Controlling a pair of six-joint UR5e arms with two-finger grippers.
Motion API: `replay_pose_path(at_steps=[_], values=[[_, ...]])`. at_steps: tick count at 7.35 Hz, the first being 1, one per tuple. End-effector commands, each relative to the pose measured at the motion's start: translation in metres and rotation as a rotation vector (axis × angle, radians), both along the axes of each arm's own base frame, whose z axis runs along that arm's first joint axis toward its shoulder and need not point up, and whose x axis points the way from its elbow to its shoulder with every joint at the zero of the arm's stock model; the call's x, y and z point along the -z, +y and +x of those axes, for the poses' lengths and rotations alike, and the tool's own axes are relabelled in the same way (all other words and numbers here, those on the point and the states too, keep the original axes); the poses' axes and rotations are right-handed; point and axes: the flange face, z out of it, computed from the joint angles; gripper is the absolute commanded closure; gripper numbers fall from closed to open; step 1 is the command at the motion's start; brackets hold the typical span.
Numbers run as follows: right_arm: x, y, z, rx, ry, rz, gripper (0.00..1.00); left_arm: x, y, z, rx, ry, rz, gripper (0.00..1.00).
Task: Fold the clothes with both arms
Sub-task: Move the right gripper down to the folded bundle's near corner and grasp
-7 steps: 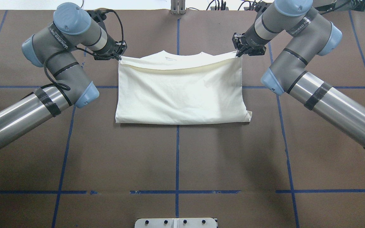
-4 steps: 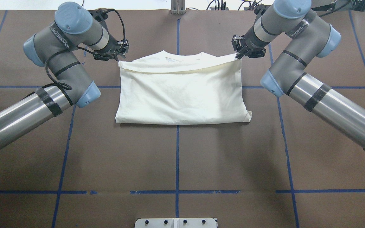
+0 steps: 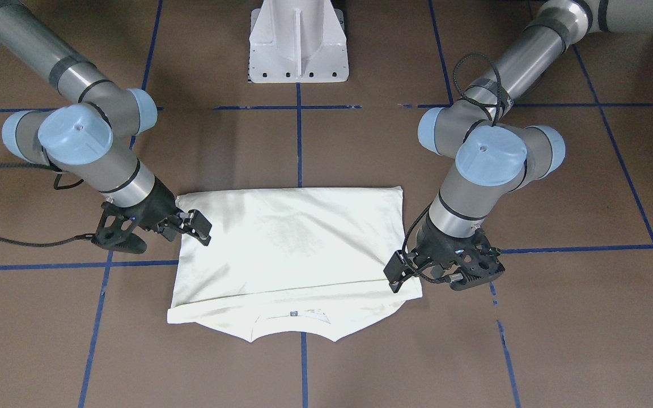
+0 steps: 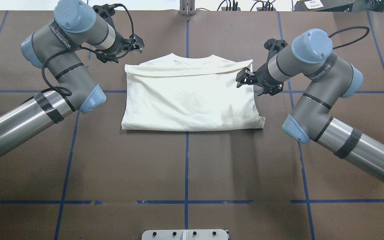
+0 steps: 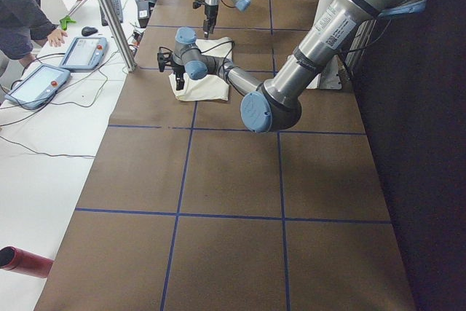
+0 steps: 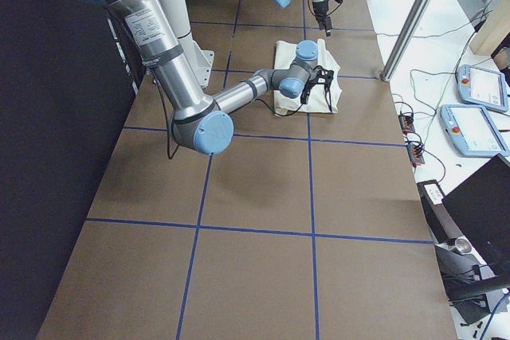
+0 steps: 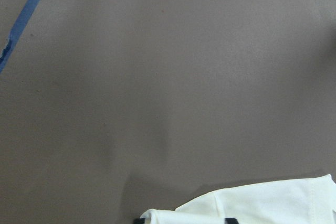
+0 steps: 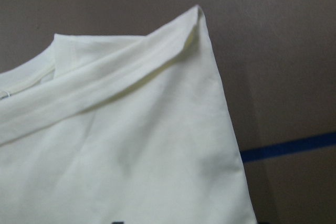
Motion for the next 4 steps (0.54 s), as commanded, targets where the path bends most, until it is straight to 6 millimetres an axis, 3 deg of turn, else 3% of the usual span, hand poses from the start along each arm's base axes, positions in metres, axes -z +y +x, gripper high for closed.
replay_pose_path(at_steps=[1,2,4], values=[[-0.034,0.077,0.001,0.039,0.036,0.006,0.0,0.016,0.007,-0.004,-0.004,0.012,0.008,0.0],[-0.044,0.089,-0.004,0.048,0.054,0.006,0.0,0.016,0.007,-0.004,-0.001,0.014,0.003,0.0],[-0.044,0.094,-0.021,0.055,0.069,0.012,0.05,0.016,0.007,-0.003,0.005,0.021,-0.01,0.0]])
